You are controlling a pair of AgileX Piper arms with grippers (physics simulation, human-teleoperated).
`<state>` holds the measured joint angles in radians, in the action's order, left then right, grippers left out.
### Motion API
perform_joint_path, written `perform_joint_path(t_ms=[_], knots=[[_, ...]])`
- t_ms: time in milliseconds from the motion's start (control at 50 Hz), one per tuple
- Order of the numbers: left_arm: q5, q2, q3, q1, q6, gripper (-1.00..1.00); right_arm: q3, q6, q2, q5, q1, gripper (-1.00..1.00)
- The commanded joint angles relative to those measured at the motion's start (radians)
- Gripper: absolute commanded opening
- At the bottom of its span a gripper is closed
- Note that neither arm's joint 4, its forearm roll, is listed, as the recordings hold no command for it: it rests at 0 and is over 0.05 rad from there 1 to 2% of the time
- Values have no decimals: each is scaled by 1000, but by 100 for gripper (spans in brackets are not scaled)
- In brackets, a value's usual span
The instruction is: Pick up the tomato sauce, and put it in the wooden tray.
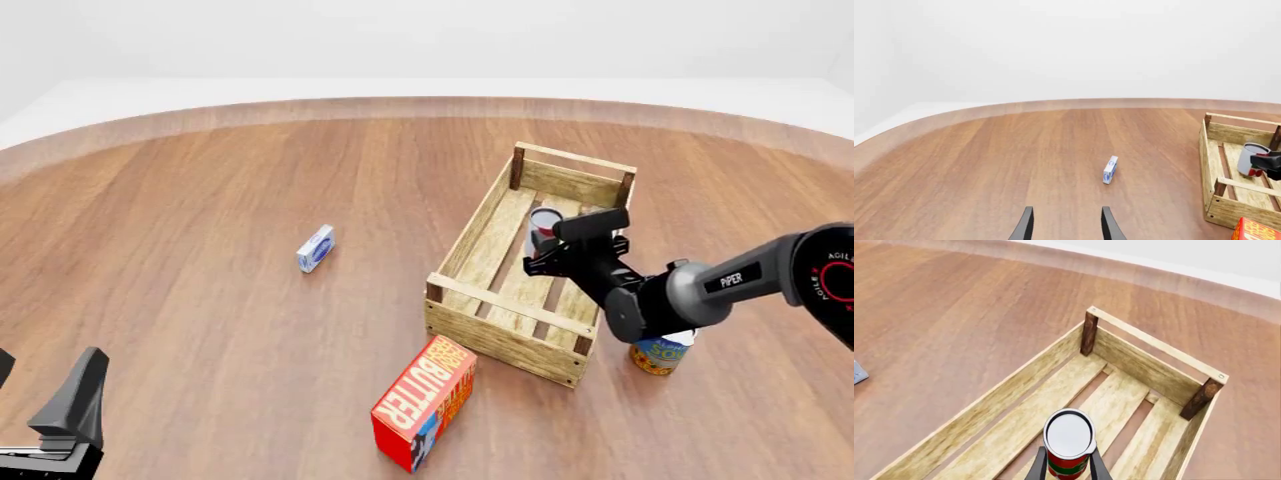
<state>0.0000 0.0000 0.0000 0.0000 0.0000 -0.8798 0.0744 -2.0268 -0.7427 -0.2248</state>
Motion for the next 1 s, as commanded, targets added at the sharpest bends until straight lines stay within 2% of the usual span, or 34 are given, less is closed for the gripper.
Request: perform_joint_path(t_ms=[20, 80, 100, 1000], knots=[[0, 0, 0, 0, 0, 100, -1, -13, 0, -4, -1, -100], [0, 0, 0, 0, 0, 100, 3, -9, 7, -3, 0, -100], [0, 0, 0, 0, 0, 100, 4, -9, 13, 0, 1, 100], [0, 0, 0, 0, 0, 100, 55, 15, 119, 26, 13, 100]])
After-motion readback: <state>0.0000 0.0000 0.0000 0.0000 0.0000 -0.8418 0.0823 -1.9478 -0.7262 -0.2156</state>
